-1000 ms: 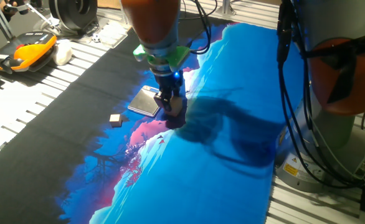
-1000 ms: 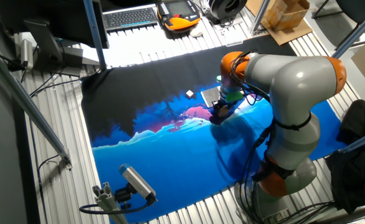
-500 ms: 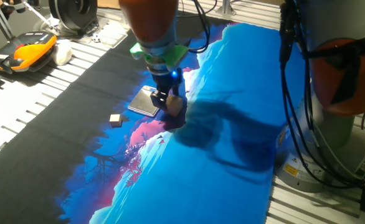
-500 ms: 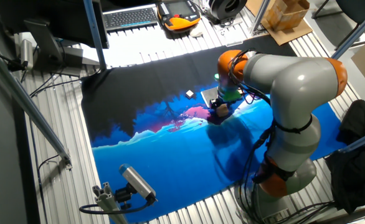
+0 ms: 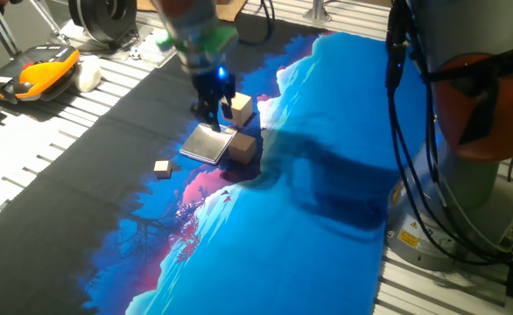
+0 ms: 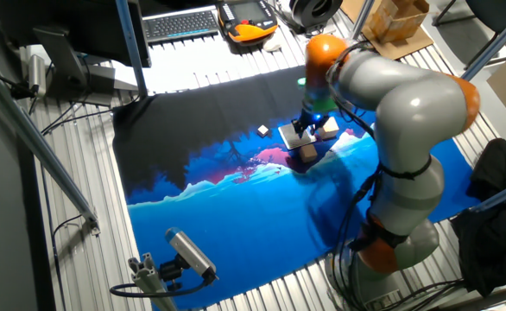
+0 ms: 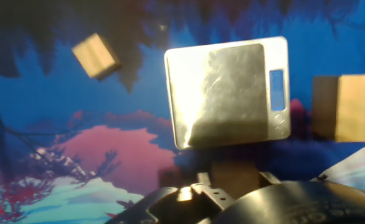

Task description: Remove the object from the scale

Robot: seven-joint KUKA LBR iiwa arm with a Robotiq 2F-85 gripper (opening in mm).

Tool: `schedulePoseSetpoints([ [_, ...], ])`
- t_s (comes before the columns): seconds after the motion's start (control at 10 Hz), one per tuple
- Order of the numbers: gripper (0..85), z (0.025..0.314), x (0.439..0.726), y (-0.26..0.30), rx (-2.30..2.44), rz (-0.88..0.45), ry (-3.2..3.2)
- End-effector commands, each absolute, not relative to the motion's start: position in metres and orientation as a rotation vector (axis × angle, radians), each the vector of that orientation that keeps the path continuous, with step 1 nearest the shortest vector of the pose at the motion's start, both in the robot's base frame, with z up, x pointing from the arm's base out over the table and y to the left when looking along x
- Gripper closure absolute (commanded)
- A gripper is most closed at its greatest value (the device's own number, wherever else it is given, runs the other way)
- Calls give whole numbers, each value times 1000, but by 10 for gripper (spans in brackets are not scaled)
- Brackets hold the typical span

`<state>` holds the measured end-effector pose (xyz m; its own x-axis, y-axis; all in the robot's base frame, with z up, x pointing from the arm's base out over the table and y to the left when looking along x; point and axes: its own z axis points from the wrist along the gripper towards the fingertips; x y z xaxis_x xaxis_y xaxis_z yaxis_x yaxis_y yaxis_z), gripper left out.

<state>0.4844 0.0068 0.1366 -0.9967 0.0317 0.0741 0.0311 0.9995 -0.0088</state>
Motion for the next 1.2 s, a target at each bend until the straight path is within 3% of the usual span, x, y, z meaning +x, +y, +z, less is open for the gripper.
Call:
schedulePoseSetpoints([
  [0.0, 850, 143, 483, 7, -43, 15, -3154],
  [0.3, 850, 147, 486, 9, -17, -46, -3210],
  [0.7, 850, 149, 484, 9, 42, 80, -3240],
  [1.1, 850, 147, 487, 10, 19, 44, -3220],
])
